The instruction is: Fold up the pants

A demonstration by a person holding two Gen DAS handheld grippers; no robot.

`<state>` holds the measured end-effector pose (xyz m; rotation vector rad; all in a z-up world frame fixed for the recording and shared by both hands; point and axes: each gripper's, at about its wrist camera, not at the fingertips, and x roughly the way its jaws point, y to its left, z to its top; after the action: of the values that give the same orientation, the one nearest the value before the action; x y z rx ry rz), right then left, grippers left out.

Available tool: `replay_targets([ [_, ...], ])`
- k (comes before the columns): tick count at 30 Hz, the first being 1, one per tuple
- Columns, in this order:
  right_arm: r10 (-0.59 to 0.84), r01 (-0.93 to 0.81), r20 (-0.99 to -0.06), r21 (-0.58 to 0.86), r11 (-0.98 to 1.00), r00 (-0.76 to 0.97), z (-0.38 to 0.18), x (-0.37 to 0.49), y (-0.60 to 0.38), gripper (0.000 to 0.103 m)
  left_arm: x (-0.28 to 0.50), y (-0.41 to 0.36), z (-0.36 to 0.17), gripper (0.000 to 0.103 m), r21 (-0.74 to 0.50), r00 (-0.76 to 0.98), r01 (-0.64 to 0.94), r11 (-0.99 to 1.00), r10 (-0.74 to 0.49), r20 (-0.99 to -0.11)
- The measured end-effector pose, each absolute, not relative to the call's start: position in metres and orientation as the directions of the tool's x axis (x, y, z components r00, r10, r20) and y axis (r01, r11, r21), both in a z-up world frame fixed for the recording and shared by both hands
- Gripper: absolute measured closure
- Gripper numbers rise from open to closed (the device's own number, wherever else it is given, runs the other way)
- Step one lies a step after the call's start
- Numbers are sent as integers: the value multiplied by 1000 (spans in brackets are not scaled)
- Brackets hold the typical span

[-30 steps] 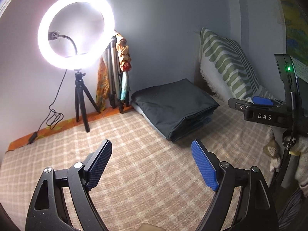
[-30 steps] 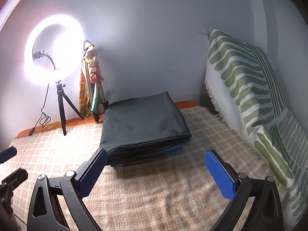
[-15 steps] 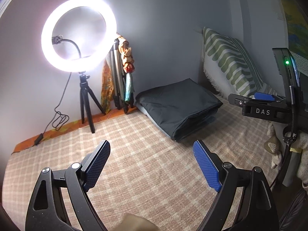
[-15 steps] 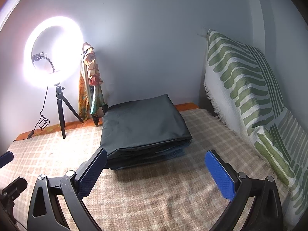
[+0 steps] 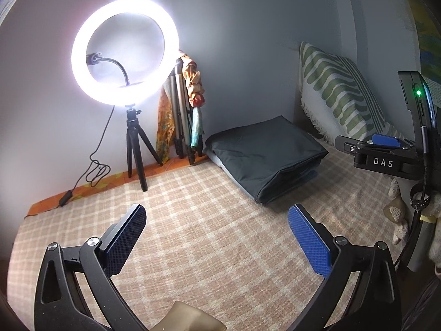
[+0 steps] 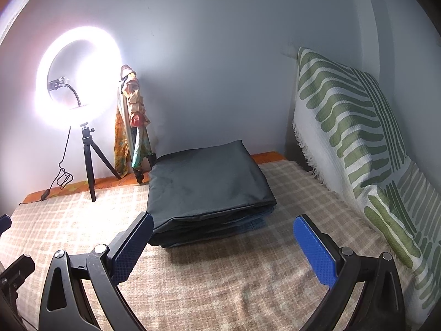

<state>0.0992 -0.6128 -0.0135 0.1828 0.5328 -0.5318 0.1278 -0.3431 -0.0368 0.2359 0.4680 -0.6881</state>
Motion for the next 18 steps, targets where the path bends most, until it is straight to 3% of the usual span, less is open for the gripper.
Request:
replay_targets([
  [18, -430, 527, -529, 40, 849, 732, -13, 99, -612, 0, 124, -344, -37, 1, 67, 675, 657, 751, -547, -495],
])
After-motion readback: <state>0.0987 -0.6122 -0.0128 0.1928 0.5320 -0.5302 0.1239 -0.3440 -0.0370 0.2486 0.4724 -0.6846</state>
